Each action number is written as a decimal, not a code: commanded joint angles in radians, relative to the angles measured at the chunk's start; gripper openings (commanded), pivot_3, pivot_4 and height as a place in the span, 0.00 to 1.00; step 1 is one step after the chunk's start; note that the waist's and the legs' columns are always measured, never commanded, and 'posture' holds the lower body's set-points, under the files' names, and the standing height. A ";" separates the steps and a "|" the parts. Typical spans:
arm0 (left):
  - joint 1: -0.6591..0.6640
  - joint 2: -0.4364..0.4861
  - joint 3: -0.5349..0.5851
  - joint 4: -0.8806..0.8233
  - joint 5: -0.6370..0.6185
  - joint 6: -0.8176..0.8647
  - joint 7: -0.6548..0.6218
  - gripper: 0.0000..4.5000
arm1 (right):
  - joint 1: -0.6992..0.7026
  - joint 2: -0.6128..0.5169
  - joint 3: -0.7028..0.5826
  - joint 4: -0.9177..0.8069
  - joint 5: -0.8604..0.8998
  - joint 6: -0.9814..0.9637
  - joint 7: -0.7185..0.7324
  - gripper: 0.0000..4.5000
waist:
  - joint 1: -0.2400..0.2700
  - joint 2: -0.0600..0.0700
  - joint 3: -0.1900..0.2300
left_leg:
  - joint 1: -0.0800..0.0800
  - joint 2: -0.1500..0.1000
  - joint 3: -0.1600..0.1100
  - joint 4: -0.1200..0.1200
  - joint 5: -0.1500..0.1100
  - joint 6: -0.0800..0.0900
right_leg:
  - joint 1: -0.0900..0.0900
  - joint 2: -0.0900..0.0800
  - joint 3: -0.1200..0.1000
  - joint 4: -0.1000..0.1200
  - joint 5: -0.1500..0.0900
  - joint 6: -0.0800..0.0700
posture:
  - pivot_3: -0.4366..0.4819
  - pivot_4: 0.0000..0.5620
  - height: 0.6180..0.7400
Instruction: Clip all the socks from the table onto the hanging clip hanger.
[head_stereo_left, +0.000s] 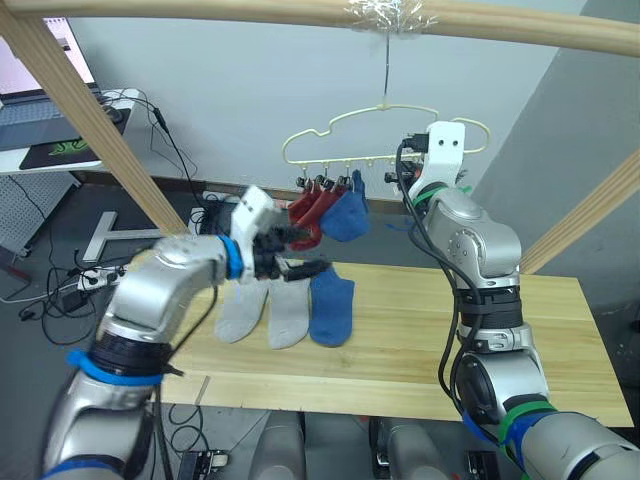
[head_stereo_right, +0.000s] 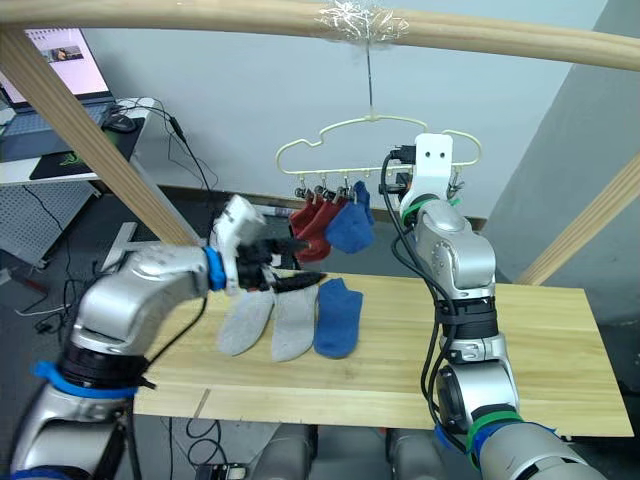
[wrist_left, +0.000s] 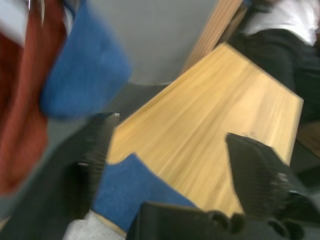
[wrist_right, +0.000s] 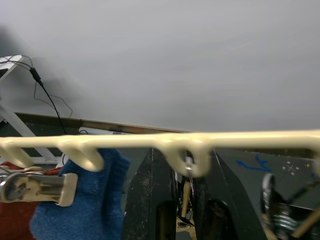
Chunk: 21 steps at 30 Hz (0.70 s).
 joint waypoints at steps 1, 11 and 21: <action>0.019 -0.050 -0.062 0.068 0.104 -0.111 0.046 0.99 | -0.035 -0.003 -0.003 -0.043 0.003 -0.007 0.005 0.01 | 0.000 0.000 0.000 | 0.000 0.000 0.000 0.000 0.000 0.000 | 0.000 0.000 0.000 0.000 0.000 0.000 | 0.67 0.30 1.00; -0.142 -0.275 -0.167 0.639 0.361 -0.414 0.167 0.99 | -0.058 -0.003 -0.007 -0.068 0.017 0.020 0.007 0.01 | -0.001 0.000 0.000 | 0.000 0.000 0.000 0.000 0.000 0.001 | 0.000 0.000 0.000 0.000 0.000 -0.001 | 0.64 0.31 1.00; -0.274 -0.359 -0.191 0.980 0.490 -0.464 0.145 0.99 | -0.057 -0.002 -0.010 -0.089 0.015 0.038 -0.001 0.01 | -0.004 0.000 0.000 | 0.000 0.000 0.000 0.000 0.000 0.001 | 0.000 0.000 0.000 0.000 0.000 -0.001 | 0.61 0.33 1.00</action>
